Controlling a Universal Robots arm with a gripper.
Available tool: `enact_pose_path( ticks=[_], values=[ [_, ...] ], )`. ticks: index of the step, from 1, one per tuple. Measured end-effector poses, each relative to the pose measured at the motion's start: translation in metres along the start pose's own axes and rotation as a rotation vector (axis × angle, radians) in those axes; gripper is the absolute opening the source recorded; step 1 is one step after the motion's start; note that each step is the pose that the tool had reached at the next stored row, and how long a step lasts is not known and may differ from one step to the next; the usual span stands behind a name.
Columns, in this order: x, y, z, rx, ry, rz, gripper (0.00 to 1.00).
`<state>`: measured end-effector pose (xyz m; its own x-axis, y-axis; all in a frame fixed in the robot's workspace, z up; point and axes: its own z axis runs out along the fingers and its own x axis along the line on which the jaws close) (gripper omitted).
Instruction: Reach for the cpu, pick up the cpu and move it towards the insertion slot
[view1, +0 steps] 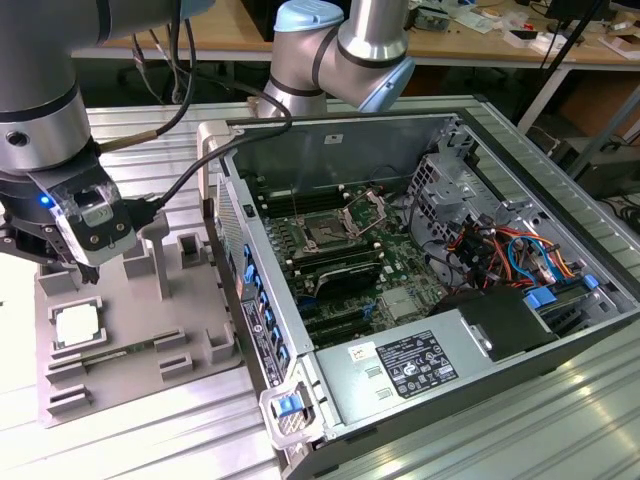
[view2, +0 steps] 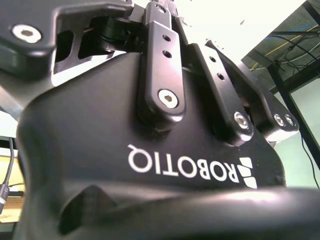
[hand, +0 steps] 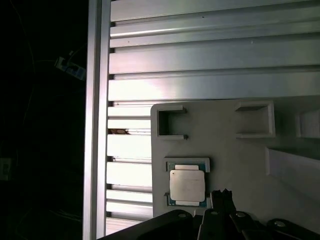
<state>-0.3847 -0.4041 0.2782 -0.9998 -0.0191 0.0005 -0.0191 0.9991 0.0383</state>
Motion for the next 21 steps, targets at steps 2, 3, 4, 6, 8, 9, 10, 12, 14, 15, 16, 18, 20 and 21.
enact_pose_path(
  ticks=[2, 3, 4, 6, 8, 9, 10, 12, 14, 15, 16, 18, 20, 21],
  values=[
    [0.0, 0.0, 0.0002, 0.0001, 0.0, 0.0, 0.11],
    [0.0, 0.0, 0.0005, 0.0001, 0.0, 0.0, 0.11],
    [0.0, 0.0, 0.0007, 0.0, 0.0, 0.0, 0.11],
    [0.0, -0.0001, 0.0017, 0.0, 0.0, 0.0, 0.11],
    [0.0, -0.0001, 0.0026, 0.0, 0.0, 0.0, 0.11],
    [0.0, -0.0001, 0.0027, 0.0, 0.0, 0.0, 0.11],
    [0.0, -0.0001, 0.003, 0.0, 0.0, 0.0, 0.11],
    [0.0, -0.0001, 0.0035, 0.0001, 0.0001, 0.0, 0.11],
    [0.0, -0.0002, 0.0043, 0.0001, 0.0, 0.0, 0.11],
    [0.0, -0.0002, 0.0045, 0.0, 0.0, 0.0, 0.11],
    [0.0, -0.0002, 0.0047, 0.0001, 0.0, 0.0, 0.11],
    [0.0, -0.0002, 0.0051, 0.0001, 0.0001, 0.0, 0.11],
    [0.0, -0.0002, 0.0062, 0.0, 0.0, 0.0, 0.11],
    [0.0, -0.0003, 0.007, 0.0001, 0.0001, 0.0, 0.11]
  ],
)
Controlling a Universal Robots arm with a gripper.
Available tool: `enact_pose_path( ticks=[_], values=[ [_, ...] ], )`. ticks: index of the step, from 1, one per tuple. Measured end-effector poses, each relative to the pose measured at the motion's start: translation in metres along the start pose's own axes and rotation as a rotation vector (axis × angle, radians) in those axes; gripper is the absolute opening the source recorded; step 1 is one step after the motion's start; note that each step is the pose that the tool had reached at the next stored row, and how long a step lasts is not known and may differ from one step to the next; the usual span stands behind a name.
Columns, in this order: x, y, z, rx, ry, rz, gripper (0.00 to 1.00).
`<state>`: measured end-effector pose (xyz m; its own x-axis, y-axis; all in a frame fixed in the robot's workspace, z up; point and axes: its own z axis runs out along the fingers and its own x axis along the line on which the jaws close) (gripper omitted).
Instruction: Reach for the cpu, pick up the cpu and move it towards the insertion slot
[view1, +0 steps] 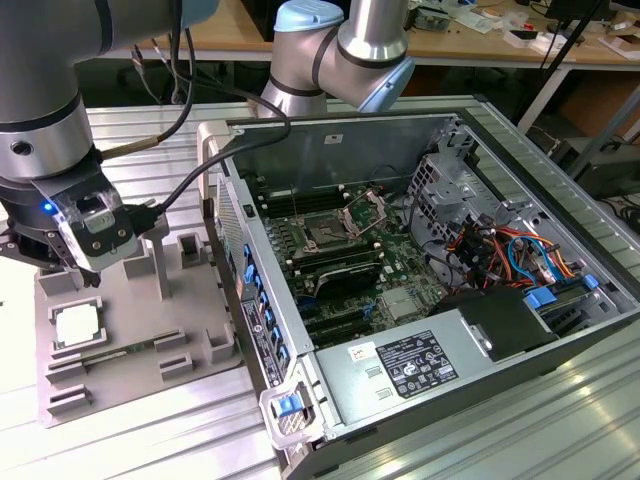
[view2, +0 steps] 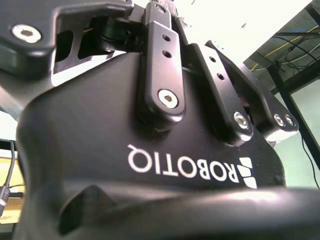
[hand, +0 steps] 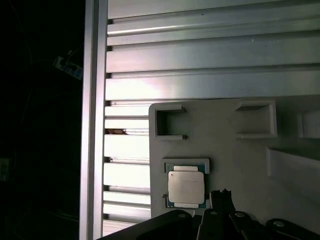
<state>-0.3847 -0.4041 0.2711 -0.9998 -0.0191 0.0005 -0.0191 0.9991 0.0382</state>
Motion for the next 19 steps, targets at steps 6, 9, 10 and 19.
enact_pose_path(
  ticks=[6, 9, 10, 19],
  values=[
    [0.0, -0.0001, 0.0026, 0.0, 0.0, 0.0, 0.11],
    [0.0, -0.0001, 0.003, 0.0, 0.0, 0.0, 0.11],
    [0.0, -0.0001, 0.0032, 0.0, 0.0, 0.0, 0.11],
    [0.0, -0.0002, 0.0057, 0.0, 0.0, 0.0, 0.11]
  ],
)
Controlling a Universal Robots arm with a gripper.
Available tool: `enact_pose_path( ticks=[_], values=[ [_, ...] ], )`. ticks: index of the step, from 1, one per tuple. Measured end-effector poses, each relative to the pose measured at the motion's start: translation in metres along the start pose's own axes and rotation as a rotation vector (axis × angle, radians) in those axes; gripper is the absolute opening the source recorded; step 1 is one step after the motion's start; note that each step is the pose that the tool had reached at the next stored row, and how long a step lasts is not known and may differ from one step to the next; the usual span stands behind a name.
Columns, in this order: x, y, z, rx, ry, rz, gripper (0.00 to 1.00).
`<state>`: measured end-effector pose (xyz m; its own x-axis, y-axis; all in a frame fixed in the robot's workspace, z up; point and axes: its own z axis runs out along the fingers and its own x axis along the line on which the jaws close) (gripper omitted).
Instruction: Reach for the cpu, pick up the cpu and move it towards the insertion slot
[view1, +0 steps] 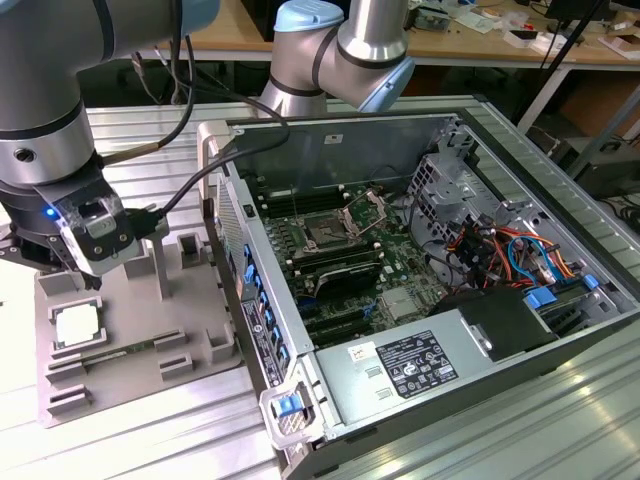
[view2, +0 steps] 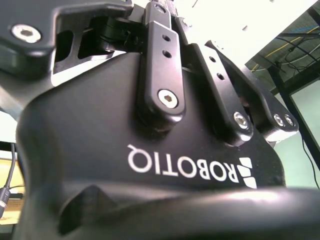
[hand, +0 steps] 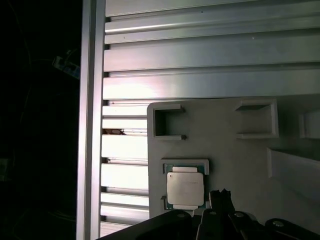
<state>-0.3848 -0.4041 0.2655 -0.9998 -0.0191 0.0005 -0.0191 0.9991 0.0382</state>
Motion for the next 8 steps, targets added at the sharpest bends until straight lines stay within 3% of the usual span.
enact_pose_path(
  ticks=[8],
  values=[
    [0.0, -0.0002, 0.0052, 0.0, 0.0, 0.0, 0.11]
  ],
)
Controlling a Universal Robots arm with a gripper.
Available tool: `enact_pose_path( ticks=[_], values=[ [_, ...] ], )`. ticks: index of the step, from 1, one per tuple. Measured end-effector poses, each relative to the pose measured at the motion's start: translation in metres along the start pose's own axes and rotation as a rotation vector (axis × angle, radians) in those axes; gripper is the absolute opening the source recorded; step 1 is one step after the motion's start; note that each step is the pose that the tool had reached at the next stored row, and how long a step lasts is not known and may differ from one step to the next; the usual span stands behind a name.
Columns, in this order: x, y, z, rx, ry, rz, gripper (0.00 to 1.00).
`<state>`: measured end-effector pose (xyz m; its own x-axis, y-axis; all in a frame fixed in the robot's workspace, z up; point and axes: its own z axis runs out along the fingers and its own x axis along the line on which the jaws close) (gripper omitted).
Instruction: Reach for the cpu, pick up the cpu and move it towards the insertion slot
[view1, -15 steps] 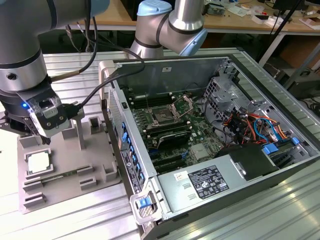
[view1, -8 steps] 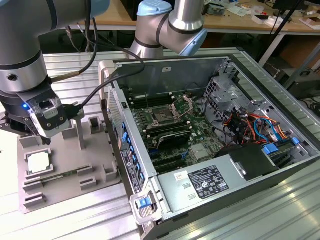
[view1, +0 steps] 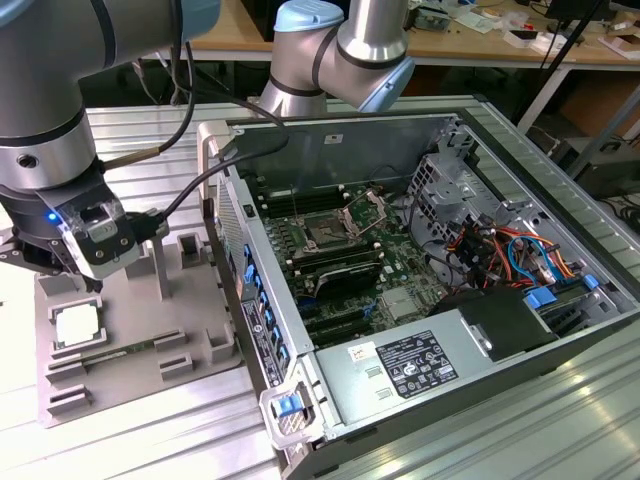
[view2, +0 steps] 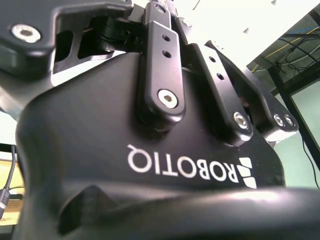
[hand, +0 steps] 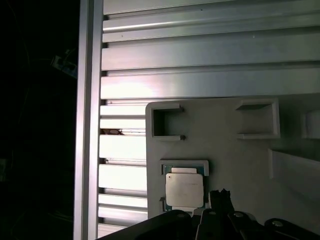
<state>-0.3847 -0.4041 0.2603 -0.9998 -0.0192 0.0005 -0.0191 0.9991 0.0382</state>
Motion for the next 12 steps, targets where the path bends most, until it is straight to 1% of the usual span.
enact_pose_path(
  ticks=[3, 12],
  values=[
    [0.0, -0.0001, 0.0021, 0.0, 0.0, 0.0, 0.11],
    [0.0, -0.0001, 0.0037, 0.0, 0.0, 0.0, 0.11]
  ],
)
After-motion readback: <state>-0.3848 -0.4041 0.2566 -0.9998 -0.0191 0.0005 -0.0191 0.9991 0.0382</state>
